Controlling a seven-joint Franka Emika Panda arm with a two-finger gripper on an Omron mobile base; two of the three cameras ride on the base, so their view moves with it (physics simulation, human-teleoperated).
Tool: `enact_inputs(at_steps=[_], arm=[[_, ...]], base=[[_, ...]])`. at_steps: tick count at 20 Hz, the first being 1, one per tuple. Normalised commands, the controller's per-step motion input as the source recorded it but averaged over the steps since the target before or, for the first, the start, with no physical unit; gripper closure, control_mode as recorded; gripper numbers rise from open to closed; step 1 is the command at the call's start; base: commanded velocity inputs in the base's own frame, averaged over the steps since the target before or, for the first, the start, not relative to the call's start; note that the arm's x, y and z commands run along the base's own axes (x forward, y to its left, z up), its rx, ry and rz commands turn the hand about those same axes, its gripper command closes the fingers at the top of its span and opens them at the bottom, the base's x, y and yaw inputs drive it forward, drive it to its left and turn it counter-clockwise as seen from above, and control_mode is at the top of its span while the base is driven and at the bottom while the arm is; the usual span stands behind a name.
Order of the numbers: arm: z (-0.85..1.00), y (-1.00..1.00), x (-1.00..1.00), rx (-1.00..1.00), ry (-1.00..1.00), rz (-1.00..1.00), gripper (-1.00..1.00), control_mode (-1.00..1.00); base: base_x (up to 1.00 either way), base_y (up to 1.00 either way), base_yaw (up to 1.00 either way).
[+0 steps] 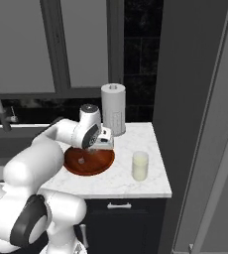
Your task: Grab a lemon wedge from the fridge and one ice cube from the ice bowl, and put them in the glass of lemonade.
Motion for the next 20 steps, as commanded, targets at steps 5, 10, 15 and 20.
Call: enact_inputs(at_steps=[5, 10, 15, 20], arm=[[0.8, -0.11, 0.0, -0.28, 0.16, -0.1, 1.0, -1.0], [0.16, -0.69, 0.06, -0.07, 0.14, -0.1, 1.0, -1.0], [0.0, -1.0, 0.05, 0.03, 0.04, -0.14, 1.0, -1.0], [-0.16, -0.97, -0.02, 0.11, -0.02, -0.15, 1.0, -1.0]], base=[[0.0, 0.0, 0.0], [0.0, 0.0, 0.0], [0.0, 0.0, 0.0], [0.0, 0.0, 0.0]])
